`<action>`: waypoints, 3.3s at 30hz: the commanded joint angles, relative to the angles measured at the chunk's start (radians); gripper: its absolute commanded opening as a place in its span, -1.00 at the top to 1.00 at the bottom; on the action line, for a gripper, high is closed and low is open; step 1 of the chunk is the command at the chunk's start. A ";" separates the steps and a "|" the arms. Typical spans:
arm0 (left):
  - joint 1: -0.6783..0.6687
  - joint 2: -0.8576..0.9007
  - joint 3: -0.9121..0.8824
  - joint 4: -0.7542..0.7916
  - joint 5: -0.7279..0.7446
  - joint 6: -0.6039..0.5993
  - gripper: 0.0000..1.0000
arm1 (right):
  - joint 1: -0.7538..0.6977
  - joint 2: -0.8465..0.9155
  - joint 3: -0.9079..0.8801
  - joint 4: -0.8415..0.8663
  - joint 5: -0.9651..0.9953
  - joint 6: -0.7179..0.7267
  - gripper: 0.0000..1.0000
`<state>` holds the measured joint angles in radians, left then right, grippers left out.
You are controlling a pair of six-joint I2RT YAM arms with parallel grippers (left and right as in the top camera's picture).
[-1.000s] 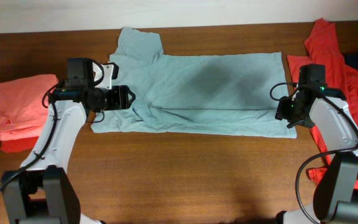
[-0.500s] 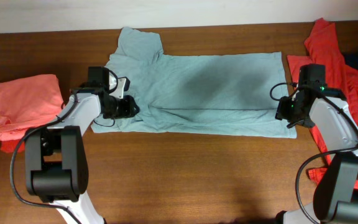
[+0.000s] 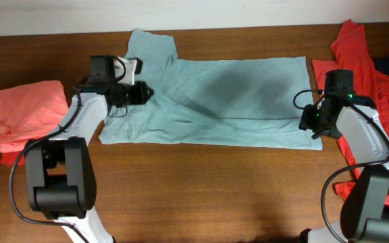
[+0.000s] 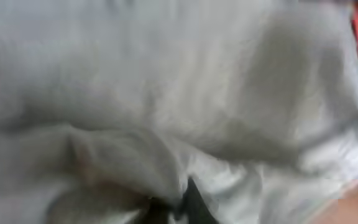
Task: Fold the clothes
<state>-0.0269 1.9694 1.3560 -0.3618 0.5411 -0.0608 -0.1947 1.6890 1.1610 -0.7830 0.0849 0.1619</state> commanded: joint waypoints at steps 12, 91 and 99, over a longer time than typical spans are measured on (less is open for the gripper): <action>0.003 -0.006 0.011 -0.299 -0.229 -0.027 -0.62 | -0.002 0.006 -0.002 0.001 -0.006 0.011 -0.25; 0.003 0.035 -0.288 -0.225 -0.523 -0.043 0.31 | -0.002 0.196 0.001 0.460 -0.204 -0.014 0.47; 0.003 0.035 -0.288 -0.221 -0.523 -0.043 0.31 | 0.014 0.165 0.001 0.180 -0.644 -0.371 0.63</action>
<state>-0.0315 1.9026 1.1351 -0.5701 0.0216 -0.0978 -0.1947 1.8839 1.1603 -0.5301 -0.3328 -0.0063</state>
